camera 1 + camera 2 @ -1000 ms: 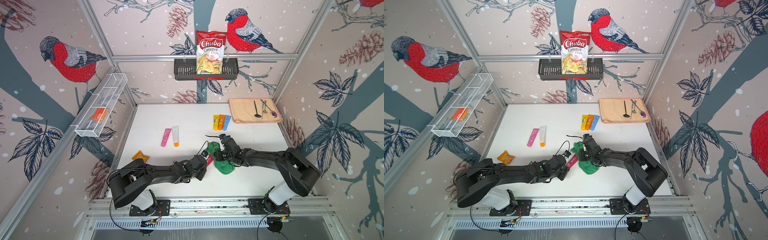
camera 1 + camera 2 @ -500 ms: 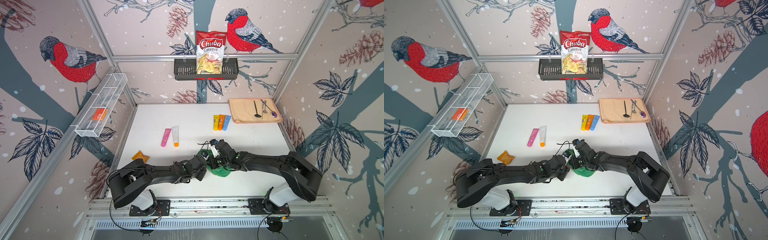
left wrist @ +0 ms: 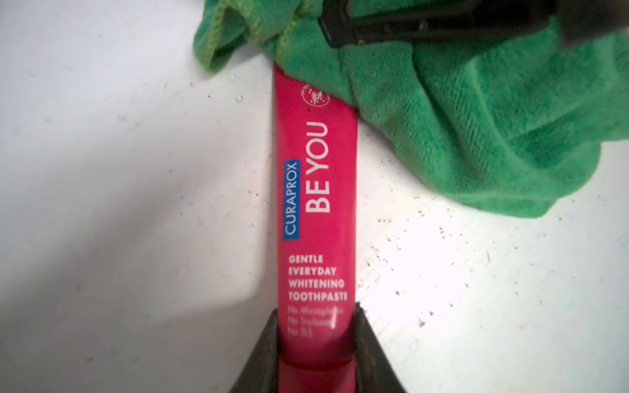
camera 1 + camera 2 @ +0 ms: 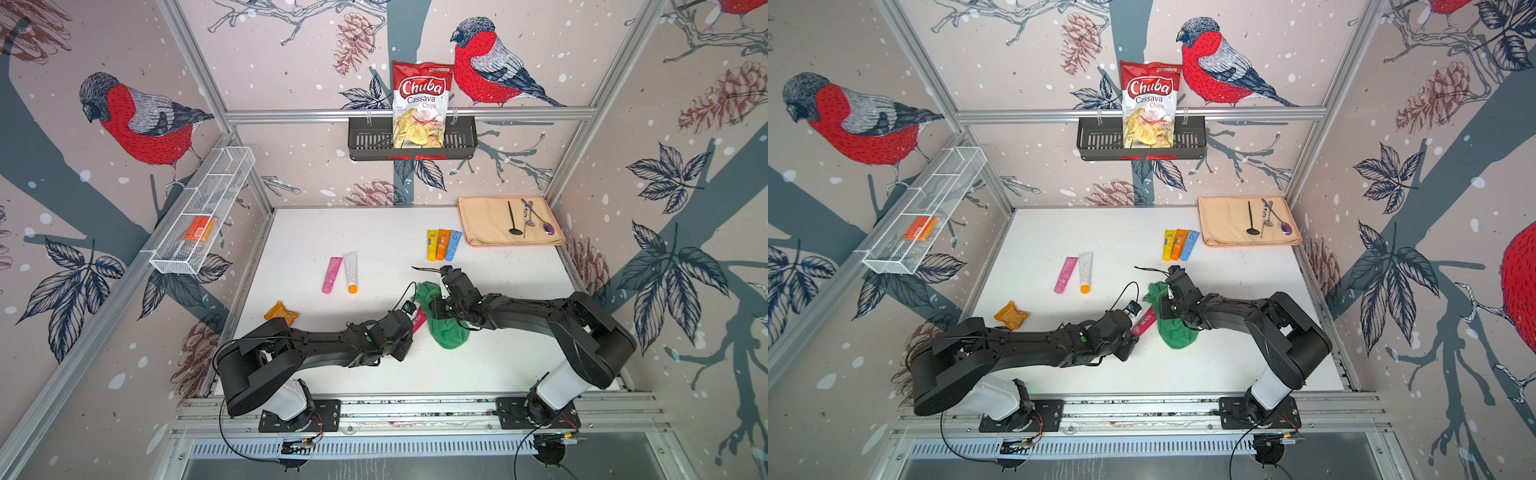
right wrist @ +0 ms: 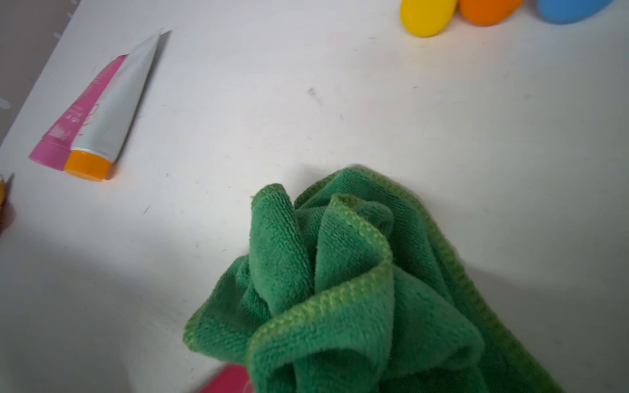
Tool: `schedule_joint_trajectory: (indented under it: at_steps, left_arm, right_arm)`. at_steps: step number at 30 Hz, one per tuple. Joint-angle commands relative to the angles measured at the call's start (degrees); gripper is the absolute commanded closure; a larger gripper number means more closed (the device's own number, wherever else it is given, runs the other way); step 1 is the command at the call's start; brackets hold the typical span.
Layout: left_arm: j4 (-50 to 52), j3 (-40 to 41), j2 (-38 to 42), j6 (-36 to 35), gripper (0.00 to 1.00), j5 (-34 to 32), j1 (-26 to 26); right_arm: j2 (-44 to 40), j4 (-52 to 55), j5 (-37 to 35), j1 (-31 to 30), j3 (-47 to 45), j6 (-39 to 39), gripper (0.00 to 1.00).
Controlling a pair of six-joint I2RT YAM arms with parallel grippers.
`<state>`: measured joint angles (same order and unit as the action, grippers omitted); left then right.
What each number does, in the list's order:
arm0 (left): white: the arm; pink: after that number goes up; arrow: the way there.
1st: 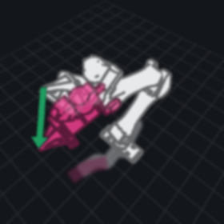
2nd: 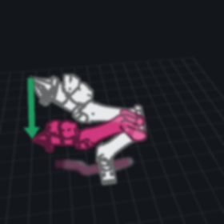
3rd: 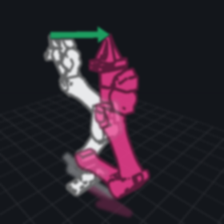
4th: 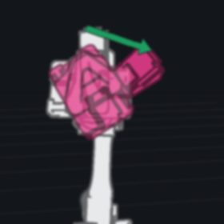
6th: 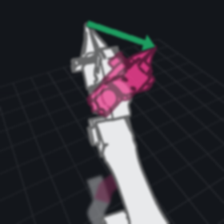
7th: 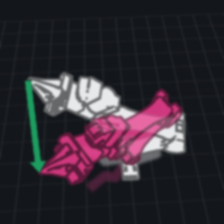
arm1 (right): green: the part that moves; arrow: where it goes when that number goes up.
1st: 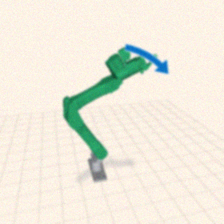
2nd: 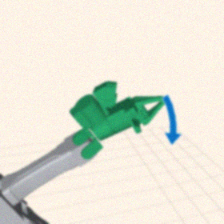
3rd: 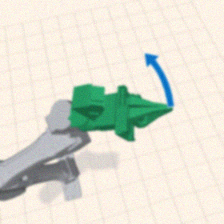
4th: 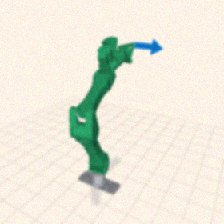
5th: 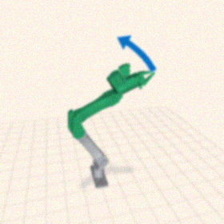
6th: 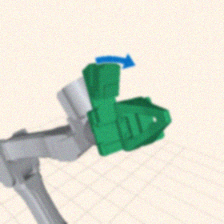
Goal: Wipe the surface of the toothpaste tube
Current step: Wipe the dirt from the toothpaste tube.
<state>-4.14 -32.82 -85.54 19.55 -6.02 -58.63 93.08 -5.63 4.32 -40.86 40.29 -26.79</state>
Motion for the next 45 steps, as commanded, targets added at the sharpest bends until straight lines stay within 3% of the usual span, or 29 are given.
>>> schedule_joint_trajectory:
  at_steps: [1,9,14,18,25,34,39,45]
  left_arm:
    - [-0.5,-0.1,0.1,-0.2,0.82,1.1,-0.1]
    - [-0.4,0.0,0.2,-0.2,0.82,0.9,-0.1]
    - [-0.3,-0.2,-0.2,-0.3,0.82,1.0,-0.1]
    - [-0.4,0.0,0.2,-0.2,0.82,1.0,-0.1]
    - [-0.4,0.0,0.2,-0.3,0.82,1.1,-0.1]
    - [-0.5,0.0,0.1,-0.3,0.82,1.2,-0.1]
    - [-0.5,0.0,0.2,-0.3,0.82,1.0,-0.1]
    - [-0.5,0.1,0.2,-0.2,0.82,0.9,-0.1]
  right_arm:
    - [0.2,6.7,-4.8,-0.3,0.0,1.5,0.90]
    - [-5.8,2.2,9.4,-7.8,0.3,0.2,0.89]
    - [-6.7,-0.6,14.4,-10.7,0.4,-0.8,0.89]
    - [-3.7,0.4,11.4,-10.6,1.1,-0.5,0.89]
    - [3.7,9.3,-4.0,-7.5,4.2,0.6,0.89]
    - [2.9,11.9,-10.5,-0.2,2.4,1.7,0.89]
    - [3.0,9.9,-7.1,-1.5,3.2,2.1,0.89]
    - [-1.9,4.4,5.8,-6.7,2.7,1.1,0.89]
